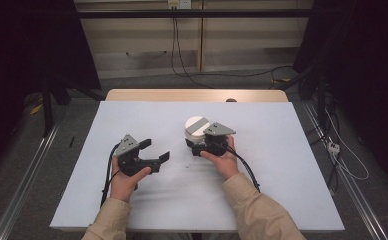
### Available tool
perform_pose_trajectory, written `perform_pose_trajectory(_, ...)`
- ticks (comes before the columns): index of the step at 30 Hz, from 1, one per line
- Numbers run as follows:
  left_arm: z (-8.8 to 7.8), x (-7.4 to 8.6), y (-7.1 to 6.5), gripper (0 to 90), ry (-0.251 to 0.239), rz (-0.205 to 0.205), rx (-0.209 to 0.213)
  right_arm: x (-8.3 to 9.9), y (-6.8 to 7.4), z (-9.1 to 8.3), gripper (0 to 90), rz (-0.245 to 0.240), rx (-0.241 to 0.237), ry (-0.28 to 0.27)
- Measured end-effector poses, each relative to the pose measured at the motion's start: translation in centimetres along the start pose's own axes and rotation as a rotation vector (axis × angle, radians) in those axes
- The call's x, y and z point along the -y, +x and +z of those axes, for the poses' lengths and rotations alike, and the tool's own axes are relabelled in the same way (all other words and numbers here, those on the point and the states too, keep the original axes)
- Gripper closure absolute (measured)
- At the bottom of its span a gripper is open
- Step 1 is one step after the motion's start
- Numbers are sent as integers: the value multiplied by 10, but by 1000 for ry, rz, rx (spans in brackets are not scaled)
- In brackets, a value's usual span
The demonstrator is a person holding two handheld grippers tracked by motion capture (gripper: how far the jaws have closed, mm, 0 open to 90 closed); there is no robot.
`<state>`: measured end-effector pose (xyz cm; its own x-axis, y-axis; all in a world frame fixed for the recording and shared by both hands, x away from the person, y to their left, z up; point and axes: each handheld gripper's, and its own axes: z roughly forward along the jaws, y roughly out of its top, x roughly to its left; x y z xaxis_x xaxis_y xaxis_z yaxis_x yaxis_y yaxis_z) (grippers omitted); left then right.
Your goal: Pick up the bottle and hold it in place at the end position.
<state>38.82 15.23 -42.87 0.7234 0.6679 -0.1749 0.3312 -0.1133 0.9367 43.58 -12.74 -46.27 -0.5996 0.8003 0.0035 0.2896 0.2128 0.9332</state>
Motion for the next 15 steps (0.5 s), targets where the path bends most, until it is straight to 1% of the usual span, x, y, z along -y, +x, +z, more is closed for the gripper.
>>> perform_pose_trajectory(6,3,-3,0,118,-5,4,1,0,0,0,189,0,1,1)
perform_pose_trajectory(12,8,-6,-2,127,-6,18,15,0,1,0,189,-4,1,1)
perform_pose_trajectory(15,10,-8,-3,129,-11,18,19,0,1,0,189,-4,1,1)
